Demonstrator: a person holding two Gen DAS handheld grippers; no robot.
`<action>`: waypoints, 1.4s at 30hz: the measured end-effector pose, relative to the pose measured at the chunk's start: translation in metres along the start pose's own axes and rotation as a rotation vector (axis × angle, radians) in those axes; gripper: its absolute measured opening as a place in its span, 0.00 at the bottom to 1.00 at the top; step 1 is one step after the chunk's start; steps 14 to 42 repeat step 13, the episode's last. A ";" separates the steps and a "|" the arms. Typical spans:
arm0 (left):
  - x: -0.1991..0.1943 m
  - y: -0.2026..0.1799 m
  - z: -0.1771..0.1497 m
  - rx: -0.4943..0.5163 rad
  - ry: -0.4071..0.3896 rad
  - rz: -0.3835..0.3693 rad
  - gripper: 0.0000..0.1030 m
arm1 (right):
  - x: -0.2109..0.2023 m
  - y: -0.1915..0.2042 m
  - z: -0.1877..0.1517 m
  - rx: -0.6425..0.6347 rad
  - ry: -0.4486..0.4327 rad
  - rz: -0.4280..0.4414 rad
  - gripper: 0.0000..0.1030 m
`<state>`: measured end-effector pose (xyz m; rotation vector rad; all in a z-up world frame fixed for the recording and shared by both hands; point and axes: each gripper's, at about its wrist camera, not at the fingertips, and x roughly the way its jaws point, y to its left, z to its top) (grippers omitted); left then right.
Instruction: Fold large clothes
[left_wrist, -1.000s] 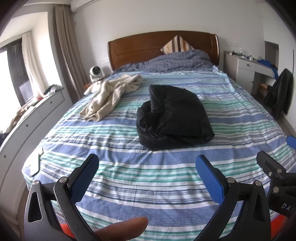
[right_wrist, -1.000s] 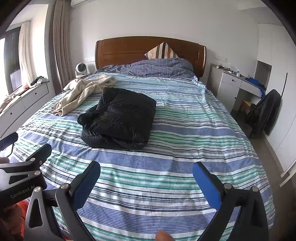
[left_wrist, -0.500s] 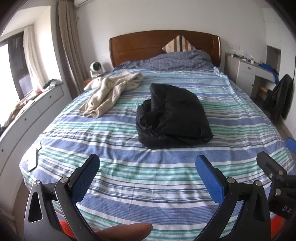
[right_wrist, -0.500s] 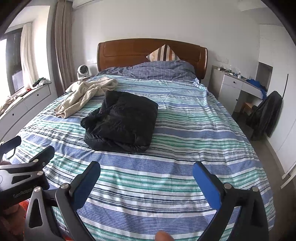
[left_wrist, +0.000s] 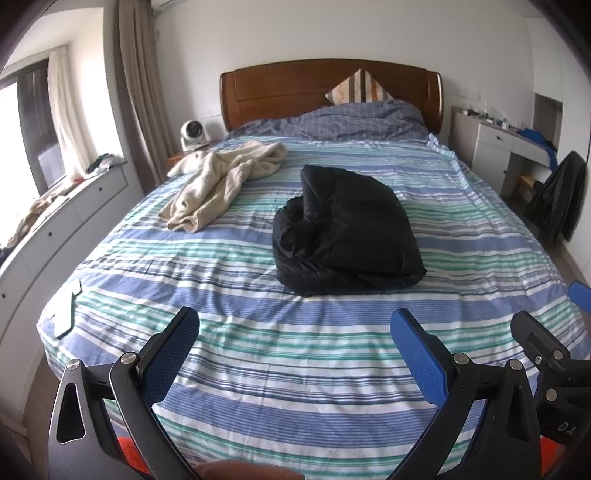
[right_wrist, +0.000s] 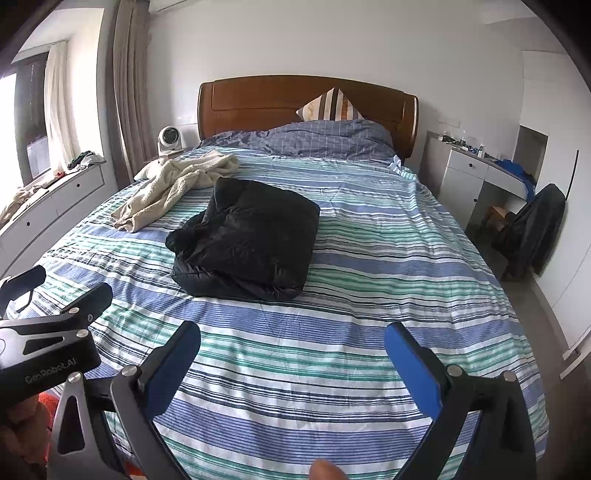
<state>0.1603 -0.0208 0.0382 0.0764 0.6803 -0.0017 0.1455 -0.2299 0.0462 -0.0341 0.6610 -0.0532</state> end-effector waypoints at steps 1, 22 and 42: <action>0.000 -0.001 0.000 0.002 0.001 0.000 1.00 | 0.000 0.000 0.000 0.000 0.001 0.001 0.98; 0.001 -0.006 0.001 0.011 -0.016 -0.046 1.00 | -0.001 -0.008 0.001 0.009 0.010 -0.006 0.98; 0.001 -0.006 0.001 0.011 -0.016 -0.046 1.00 | -0.001 -0.008 0.001 0.009 0.010 -0.006 0.98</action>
